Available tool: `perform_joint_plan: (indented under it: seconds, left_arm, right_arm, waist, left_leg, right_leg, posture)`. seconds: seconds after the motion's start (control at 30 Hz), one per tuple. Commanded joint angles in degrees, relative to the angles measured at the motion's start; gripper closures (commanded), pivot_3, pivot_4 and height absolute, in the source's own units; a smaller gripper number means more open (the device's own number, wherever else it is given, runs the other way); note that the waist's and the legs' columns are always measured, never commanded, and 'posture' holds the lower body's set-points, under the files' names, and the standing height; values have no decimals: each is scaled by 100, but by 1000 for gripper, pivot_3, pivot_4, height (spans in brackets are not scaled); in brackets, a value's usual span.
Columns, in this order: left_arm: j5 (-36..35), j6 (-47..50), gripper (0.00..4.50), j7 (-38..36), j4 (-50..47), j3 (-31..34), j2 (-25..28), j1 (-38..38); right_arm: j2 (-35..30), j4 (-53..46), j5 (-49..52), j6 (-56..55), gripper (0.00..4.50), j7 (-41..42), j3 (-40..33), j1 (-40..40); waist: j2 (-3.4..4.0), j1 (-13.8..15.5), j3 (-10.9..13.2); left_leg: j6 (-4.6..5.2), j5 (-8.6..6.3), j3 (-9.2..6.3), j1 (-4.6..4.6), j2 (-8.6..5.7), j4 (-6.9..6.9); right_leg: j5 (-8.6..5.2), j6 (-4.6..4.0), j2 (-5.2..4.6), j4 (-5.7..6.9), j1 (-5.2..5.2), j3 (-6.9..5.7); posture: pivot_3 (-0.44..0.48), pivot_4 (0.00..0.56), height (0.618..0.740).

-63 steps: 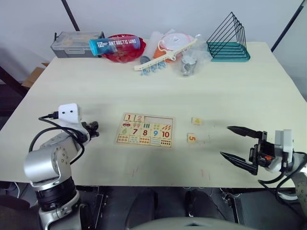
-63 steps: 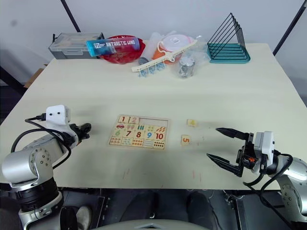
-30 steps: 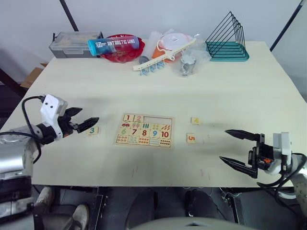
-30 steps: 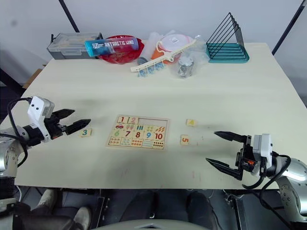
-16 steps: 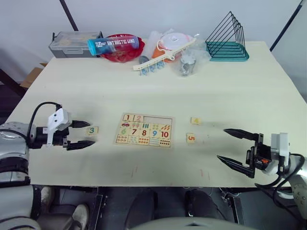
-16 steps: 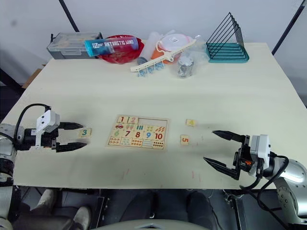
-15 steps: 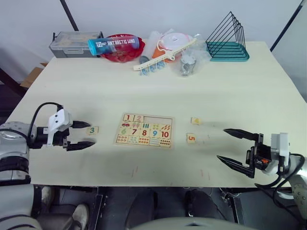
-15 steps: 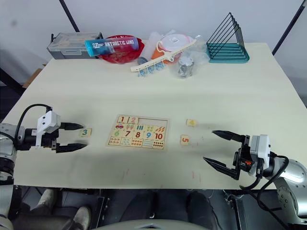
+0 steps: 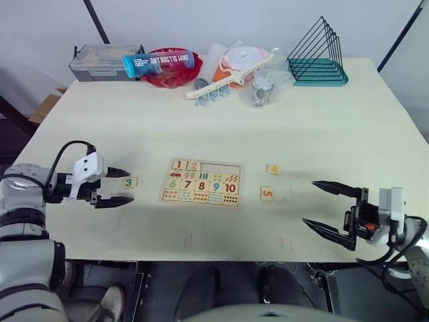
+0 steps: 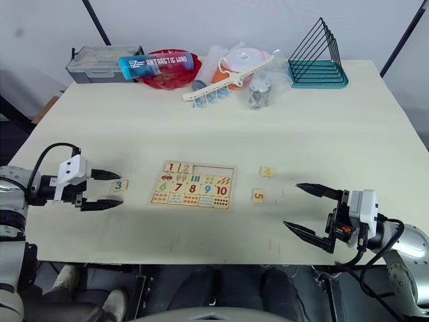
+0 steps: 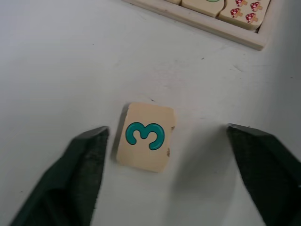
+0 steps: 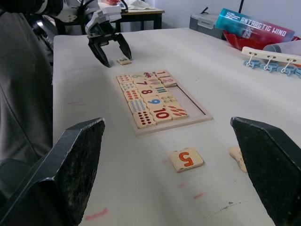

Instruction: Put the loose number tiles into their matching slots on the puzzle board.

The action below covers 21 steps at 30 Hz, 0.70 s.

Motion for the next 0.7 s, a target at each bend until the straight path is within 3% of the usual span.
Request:
perform_joint_plan:
  seconds: [0.03, 0.1, 0.5, 0.6, 0.7]
  left_arm:
    - [201, -113, 2149, -145, 176, -88, -16, 85]
    - [231, -174, 2843, -82, 211, -91, -2, 106]
    - [344, -200, 2843, -61, 336, -144, 66, 208]
    - [349, -158, 3508, -138, 335, -151, 53, 217]
    - [368, -190, 3548, -131, 332, -162, 55, 217]
  right_arm:
    - [-77, -125, 91, -39, 0, -3, -140, -44]
    - [-92, -113, 91, -40, 0, -5, -139, -64]
    - [-71, 0, 19, -82, 0, -4, -66, -234]
    - [-49, 11, -1, -103, 0, -10, -41, -237]
    - [-27, 8, -16, -121, 0, -17, -10, -226]
  waist:
    - [7, 0, -4]
    - [11, -1, -7]
    - [36, -18, -21]
    - [40, -21, -24]
    - [42, -23, -25]
  left_leg:
    - [0, 0, 0, 2, 0, 0]
    - [0, 0, 0, 4, 1, 0]
    - [0, 0, 8, 12, 2, -2]
    - [0, 0, 8, 12, 2, -3]
    - [1, 0, 10, 12, 3, -3]
  right_leg:
    - [0, 0, 0, 1, 1, 0]
    - [0, 0, 1, 3, 2, 0]
    - [-1, 0, 2, 5, 3, 8]
    - [-1, 0, 3, 5, 3, 8]
    - [-1, 0, 3, 5, 3, 10]
  posture:
    - [0, 150, 740]
    - [0, 150, 740]
    - [0, 150, 740]
    - [0, 150, 740]
    - [0, 150, 740]
